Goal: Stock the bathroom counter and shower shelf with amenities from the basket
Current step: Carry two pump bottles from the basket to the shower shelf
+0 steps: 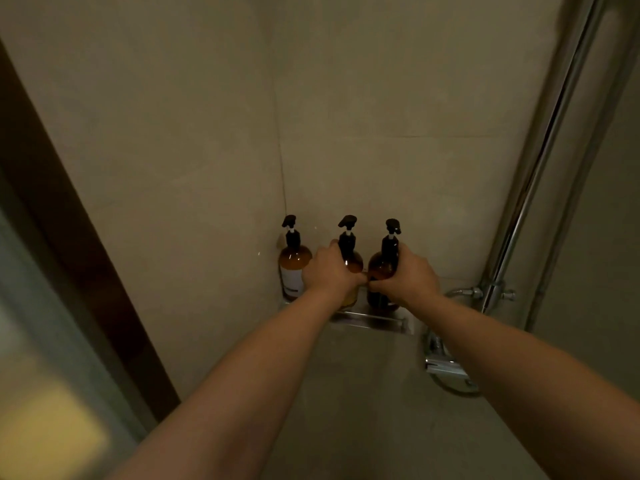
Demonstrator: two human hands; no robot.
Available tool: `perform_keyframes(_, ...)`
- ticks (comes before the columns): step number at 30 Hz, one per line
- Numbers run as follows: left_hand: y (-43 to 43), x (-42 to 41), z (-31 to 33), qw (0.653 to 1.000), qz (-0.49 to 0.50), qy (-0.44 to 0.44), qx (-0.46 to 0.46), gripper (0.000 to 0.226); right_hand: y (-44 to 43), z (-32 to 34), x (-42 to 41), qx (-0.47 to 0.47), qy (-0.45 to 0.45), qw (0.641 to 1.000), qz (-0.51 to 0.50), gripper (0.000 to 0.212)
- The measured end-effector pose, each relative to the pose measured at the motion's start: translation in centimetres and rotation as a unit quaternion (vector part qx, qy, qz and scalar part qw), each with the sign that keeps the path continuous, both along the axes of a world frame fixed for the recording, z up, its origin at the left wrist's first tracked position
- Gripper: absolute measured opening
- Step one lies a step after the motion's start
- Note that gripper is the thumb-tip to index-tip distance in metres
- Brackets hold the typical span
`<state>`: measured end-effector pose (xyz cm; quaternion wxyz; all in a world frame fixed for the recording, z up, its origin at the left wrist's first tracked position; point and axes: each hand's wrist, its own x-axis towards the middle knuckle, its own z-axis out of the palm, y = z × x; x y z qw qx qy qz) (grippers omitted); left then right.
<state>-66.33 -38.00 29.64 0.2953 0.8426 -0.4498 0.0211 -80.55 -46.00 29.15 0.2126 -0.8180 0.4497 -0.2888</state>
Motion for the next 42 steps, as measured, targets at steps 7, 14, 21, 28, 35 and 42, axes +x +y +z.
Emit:
perform_keyframes(7, -0.7, -0.3, -0.8, 1.0, 0.006, -0.004, 0.001, 0.081, -0.3, -1.2, -0.4, 0.021, 0.003, 1.0, -0.003, 0.078)
perform_keyframes(14, -0.8, -0.6, -2.4, 1.0, 0.023, -0.002, 0.001, 0.077, -0.3, -2.4, -0.5, -0.004, -0.02, 1.0, 0.0, 0.06)
perform_keyframes(21, -1.1, -0.2, -2.9, 0.999, 0.014, 0.012, 0.036, 0.082, -0.3, -2.9, -0.6, 0.015, 0.012, 0.999, 0.04, 0.073)
perform_keyframes(28, -0.1, 0.0, -1.8, 0.988, -0.078, 0.133, 0.024, 0.082, -0.8, -1.8, -1.1, 0.059, 0.034, 0.993, 0.092, 0.083)
perform_keyframes(35, 2.8, -2.5, -5.6, 0.994, -0.073, -0.056, -0.064, 0.07, 0.9, -4.2, -2.3, -0.139, 0.082, 0.982, 0.098, 0.074)
perform_keyframes(42, 2.9, -1.8, -4.6, 0.985, -0.078, -0.148, 0.037, 0.085, 0.2, -4.5, -2.9, -0.15, 0.131, 0.973, 0.119, 0.08)
